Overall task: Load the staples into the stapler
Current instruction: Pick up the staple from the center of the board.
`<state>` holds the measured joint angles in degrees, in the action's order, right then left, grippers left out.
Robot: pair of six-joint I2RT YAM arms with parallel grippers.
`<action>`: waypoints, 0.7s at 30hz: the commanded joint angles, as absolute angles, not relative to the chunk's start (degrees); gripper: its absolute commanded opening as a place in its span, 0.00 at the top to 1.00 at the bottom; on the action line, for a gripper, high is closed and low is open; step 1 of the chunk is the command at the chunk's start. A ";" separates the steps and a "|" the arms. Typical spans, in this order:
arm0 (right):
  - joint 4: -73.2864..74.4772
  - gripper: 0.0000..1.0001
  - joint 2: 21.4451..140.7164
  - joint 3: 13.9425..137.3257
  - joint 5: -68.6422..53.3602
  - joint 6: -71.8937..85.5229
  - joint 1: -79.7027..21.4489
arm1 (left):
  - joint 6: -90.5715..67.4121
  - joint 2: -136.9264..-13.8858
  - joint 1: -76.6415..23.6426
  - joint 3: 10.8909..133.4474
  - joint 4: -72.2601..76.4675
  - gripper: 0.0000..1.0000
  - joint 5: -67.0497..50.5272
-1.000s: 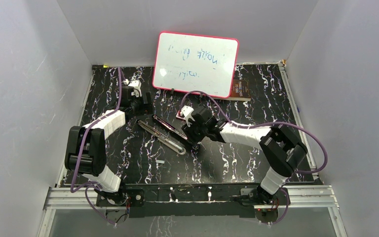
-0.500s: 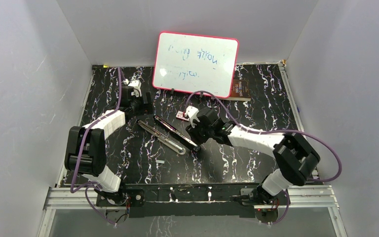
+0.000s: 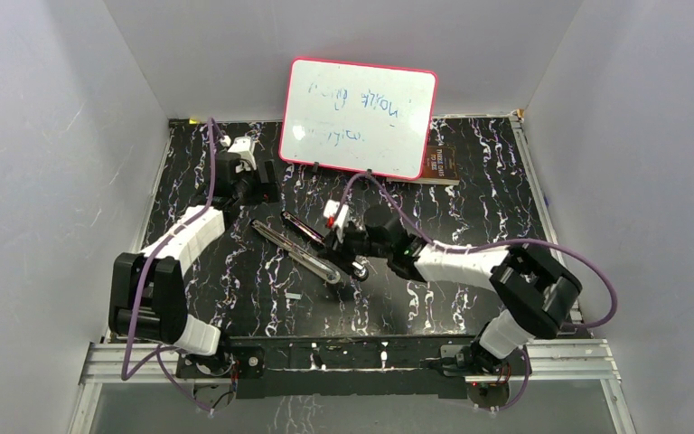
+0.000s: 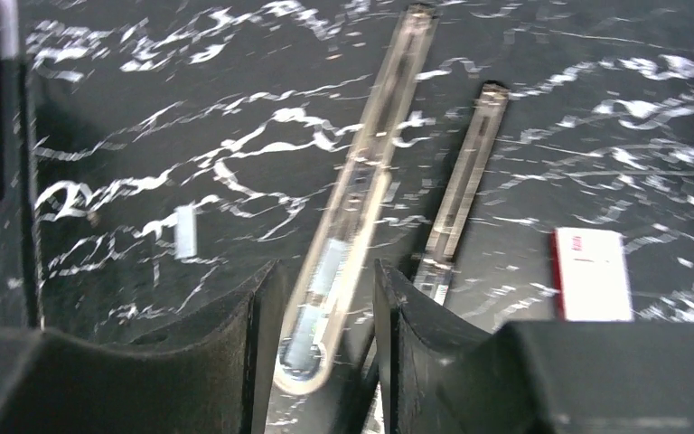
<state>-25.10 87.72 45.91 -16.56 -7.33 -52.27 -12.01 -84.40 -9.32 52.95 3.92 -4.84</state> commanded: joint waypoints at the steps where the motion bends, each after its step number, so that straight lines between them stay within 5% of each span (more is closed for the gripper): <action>1: -44.54 0.52 90.28 39.87 -22.63 -13.43 -56.50 | -11.00 -79.29 -11.08 53.57 0.82 0.07 -2.19; 21: -52.38 0.45 106.38 39.73 -22.19 -13.72 -63.27 | -7.76 -79.30 -13.04 54.43 1.02 0.06 1.14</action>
